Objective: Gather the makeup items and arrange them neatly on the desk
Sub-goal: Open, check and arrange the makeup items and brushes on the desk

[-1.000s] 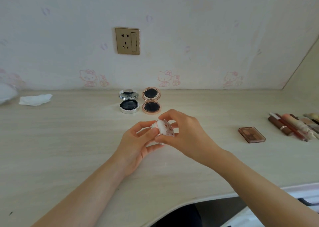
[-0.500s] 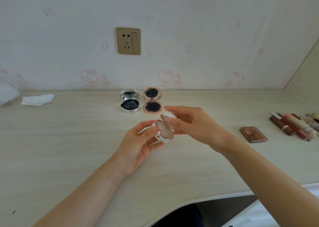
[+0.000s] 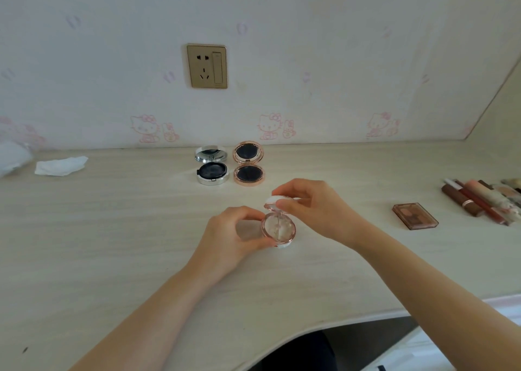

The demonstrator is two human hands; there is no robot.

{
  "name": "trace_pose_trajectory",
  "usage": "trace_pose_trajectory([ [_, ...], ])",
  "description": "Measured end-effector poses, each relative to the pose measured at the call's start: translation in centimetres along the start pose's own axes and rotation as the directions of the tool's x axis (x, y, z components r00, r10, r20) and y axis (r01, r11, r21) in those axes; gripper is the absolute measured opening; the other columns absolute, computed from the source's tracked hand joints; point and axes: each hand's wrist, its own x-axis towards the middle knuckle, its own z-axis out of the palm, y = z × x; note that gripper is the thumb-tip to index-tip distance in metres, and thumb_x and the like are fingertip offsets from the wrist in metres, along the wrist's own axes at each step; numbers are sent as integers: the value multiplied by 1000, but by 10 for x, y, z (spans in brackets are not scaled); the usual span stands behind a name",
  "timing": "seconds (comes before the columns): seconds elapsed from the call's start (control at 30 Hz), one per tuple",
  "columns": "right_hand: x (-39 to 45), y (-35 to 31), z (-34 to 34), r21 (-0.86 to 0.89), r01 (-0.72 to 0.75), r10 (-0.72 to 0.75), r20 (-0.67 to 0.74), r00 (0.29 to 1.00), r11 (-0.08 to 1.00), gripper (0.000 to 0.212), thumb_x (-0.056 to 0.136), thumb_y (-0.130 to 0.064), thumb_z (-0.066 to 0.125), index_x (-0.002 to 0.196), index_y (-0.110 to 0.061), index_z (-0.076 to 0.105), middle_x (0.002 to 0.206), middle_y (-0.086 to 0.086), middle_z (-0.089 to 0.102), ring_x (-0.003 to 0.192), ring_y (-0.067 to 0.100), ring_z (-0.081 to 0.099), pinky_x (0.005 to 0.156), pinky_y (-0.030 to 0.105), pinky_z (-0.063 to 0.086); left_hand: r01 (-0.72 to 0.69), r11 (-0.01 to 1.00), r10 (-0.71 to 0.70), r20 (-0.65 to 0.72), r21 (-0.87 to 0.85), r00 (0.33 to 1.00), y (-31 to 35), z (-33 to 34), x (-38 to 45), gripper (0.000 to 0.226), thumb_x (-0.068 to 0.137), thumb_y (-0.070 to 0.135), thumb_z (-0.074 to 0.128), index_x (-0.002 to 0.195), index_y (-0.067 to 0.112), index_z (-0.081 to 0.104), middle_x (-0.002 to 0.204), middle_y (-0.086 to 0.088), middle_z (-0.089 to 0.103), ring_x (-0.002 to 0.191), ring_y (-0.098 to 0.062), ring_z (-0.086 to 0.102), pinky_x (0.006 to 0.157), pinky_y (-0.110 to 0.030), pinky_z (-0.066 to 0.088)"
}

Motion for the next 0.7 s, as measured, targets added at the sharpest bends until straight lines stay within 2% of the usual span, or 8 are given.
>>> trace_pose_trajectory([
  [0.2, 4, 7, 2, -128, -7, 9, 18, 1000, 992, 23, 90, -27, 61, 110, -22, 69, 104, -10, 70, 101, 5, 64, 93, 28, 51, -59, 984, 62, -12, 166, 998, -4, 5, -2, 38, 58, 43, 87, 93, 41, 72, 98, 19, 58, 94, 10, 54, 82, 1, 31],
  [0.4, 14, 7, 4, -165, -25, 31, 32, 999, 986, 25, 94, -21, 55, 114, -18, 69, 109, -7, 70, 105, 8, 62, 97, 31, 48, -34, 977, 35, 0, 209, 999, -5, 8, -3, 39, 58, 50, 84, 95, 43, 73, 103, 10, 59, 92, 7, 54, 80, 3, 30],
  [0.6, 22, 4, 1, -133, -49, 57, 61, 996, 990, 24, 96, -21, 53, 112, -17, 71, 107, -10, 69, 104, 5, 62, 89, 18, 46, -14, 975, 16, -5, 222, 1000, -8, 11, -3, 44, 58, 50, 84, 99, 37, 74, 101, 11, 58, 92, 1, 56, 81, 1, 31],
  [0.7, 23, 4, 0, -104, -71, 78, 65, 995, 992, 24, 95, -23, 54, 112, -18, 72, 108, -9, 70, 103, 4, 62, 87, 16, 45, -8, 975, 9, -4, 223, 1000, -10, 11, -3, 45, 57, 54, 81, 98, 38, 74, 100, 12, 59, 93, 1, 57, 81, -2, 34],
])
